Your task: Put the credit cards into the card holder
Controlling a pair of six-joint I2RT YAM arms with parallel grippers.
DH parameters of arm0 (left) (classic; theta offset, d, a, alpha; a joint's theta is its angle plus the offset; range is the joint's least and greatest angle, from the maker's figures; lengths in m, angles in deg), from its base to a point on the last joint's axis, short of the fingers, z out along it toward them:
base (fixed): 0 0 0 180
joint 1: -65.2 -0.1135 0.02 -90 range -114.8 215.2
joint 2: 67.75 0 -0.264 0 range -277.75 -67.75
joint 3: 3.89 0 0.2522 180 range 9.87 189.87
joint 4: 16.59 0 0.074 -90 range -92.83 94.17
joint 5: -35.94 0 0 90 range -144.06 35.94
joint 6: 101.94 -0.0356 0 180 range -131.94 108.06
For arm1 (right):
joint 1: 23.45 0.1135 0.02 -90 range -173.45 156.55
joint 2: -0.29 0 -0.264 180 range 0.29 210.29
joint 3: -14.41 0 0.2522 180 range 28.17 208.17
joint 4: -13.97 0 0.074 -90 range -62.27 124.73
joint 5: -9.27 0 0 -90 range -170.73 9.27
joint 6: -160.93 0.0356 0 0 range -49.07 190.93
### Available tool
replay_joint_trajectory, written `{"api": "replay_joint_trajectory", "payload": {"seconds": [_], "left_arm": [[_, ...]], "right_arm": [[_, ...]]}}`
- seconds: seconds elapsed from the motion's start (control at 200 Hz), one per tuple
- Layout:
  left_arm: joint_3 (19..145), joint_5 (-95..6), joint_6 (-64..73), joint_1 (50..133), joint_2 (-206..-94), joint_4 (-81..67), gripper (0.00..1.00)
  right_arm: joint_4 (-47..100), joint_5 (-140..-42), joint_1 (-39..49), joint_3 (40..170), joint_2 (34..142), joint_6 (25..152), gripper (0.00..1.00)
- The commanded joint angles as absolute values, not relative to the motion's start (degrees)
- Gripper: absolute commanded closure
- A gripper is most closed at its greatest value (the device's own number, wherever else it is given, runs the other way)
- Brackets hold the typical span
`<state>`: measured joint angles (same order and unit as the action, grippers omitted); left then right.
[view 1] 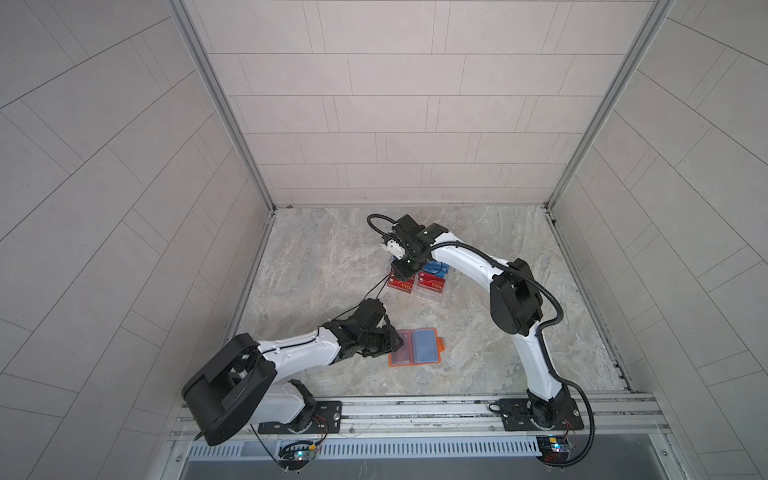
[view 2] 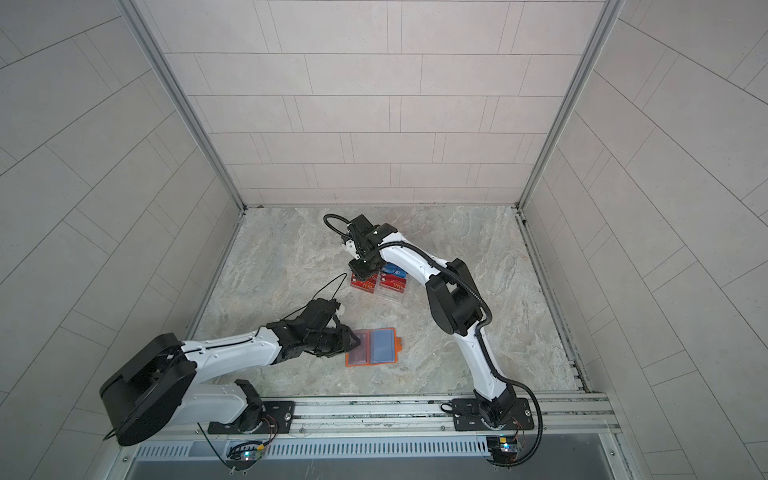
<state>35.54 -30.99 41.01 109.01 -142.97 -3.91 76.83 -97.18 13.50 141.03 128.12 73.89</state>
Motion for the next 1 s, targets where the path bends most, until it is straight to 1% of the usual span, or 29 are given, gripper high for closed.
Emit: {"api": "replay_joint_trajectory", "payload": {"seconds": [0.0,0.17,0.31,0.426,0.686,0.991], "left_arm": [[35.31,-31.03,40.22,109.22,-143.71,-4.23,0.59],[35.44,-30.98,40.1,109.23,-143.73,-4.05,0.59],[35.67,-30.9,40.17,109.16,-143.93,-3.89,0.58],[35.71,-30.94,40.05,109.19,-144.03,-3.8,0.58],[35.82,-30.77,39.86,109.23,-144.46,-3.78,0.58],[35.97,-30.86,39.76,109.2,-144.47,-3.2,0.57]], "right_arm": [[80.08,-95.7,13.82,142.64,129.9,70.68,0.64],[80.64,-93.46,14.66,142.87,131.01,69.68,0.64],[80.88,-92.95,15.12,143.15,131.21,69.43,0.65],[80.58,-93.7,15.35,142.89,130.73,69.45,0.72],[80.46,-94.57,16.3,142.93,130.81,67.8,0.82],[81.87,-91.94,16.14,144.79,132.44,66.3,0.87]]}}
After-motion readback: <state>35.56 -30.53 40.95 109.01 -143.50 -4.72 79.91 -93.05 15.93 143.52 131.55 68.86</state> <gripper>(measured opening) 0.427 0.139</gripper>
